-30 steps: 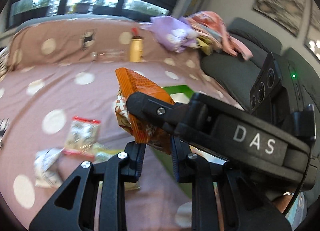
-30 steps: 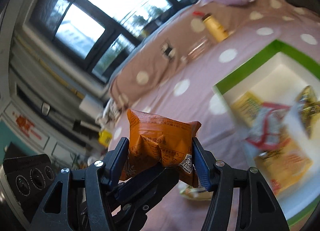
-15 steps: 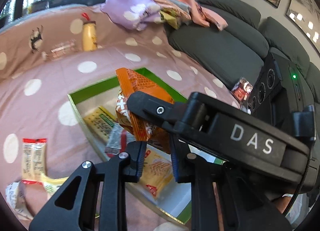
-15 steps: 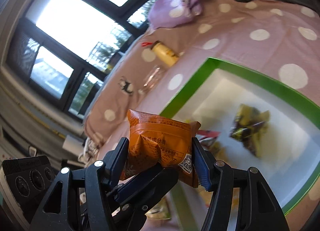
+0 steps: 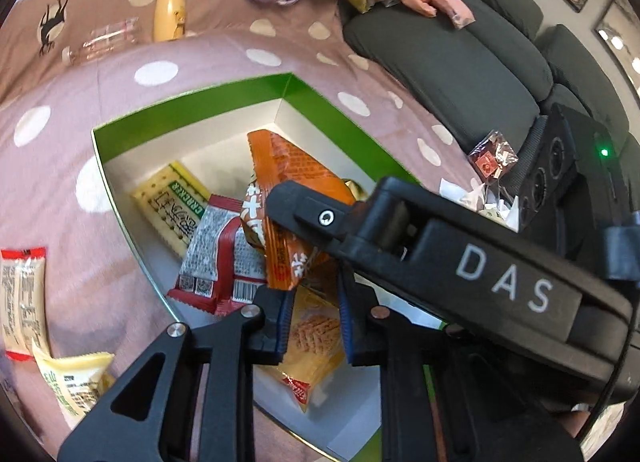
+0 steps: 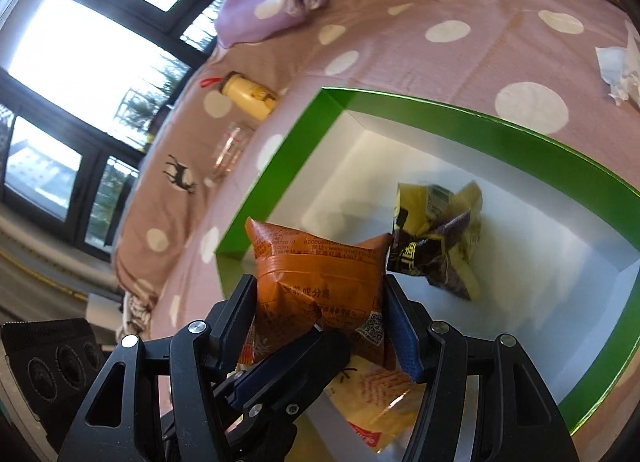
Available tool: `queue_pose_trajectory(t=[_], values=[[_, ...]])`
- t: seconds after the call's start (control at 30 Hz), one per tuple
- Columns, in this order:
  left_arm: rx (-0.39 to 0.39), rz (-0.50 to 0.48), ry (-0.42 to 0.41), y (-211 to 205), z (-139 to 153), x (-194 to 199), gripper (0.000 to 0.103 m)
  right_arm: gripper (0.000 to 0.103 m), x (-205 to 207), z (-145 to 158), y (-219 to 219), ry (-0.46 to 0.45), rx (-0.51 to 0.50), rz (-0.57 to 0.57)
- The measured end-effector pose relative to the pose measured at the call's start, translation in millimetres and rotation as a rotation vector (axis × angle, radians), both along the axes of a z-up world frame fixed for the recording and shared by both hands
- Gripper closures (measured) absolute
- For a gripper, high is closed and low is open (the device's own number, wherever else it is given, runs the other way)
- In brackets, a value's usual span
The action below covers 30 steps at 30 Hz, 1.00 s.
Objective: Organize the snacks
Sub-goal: 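Lift the orange bag with the right tool and drop it into the box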
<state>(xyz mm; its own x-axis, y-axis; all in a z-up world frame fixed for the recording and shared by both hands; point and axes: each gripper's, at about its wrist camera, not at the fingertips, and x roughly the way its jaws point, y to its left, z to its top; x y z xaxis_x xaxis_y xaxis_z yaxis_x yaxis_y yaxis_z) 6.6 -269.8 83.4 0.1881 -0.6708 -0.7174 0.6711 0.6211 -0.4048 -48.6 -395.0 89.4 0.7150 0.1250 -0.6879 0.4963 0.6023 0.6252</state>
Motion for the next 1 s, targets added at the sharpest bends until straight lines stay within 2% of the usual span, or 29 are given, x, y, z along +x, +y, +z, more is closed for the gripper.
queue_pose_trajectory(t=[0.1, 0.2, 0.27, 0.33, 0.4, 0.53, 0.67, 0.8, 0.87, 1.0], values=[[0.028, 0.030, -0.041, 2.5, 4.4, -4.7, 0.082, 0.039, -1.8, -1.3, -1.0, 0.040, -0.030, -0.025], [-0.002, 0.046, -0.046, 12.2, 10.2, -6.1, 0.074, 0.039, -5.4, 0.2, -1.5, 0.045, -0.034, -0.035], [-0.013, 0.066, -0.056, 20.3, 15.0, -7.5, 0.066, 0.039, -7.5, 4.6, -0.8, 0.033, -0.051, -0.041], [-0.029, 0.084, -0.092, 31.9, 23.5, -13.8, 0.049, 0.036, -10.1, 10.9, 2.4, 0.010, -0.069, -0.043], [-0.036, 0.103, -0.123, 43.5, 31.7, -18.8, 0.036, 0.029, -11.3, 17.2, 6.5, -0.020, -0.086, -0.034], [-0.055, 0.170, -0.148, 69.7, 45.3, -23.6, 0.022, 0.025, -11.1, 29.8, 18.2, -0.070, -0.120, -0.005], [-0.053, 0.269, -0.186, 104.2, 54.2, -27.3, 0.017, 0.016, -8.3, 39.1, 31.8, -0.092, -0.161, 0.024], [-0.029, 0.419, -0.229, 150.5, 54.4, -34.6, 0.010, 0.014, -3.9, 46.7, 48.9, -0.106, -0.203, 0.067], [-0.028, 0.483, -0.224, 170.5, 51.3, -37.7, 0.010, 0.013, -1.1, 49.2, 58.1, -0.115, -0.208, 0.099], [-0.042, 0.613, -0.160, 218.9, 35.3, -42.9, 0.009, 0.012, 8.2, 52.6, 81.0, -0.128, -0.206, 0.187]])
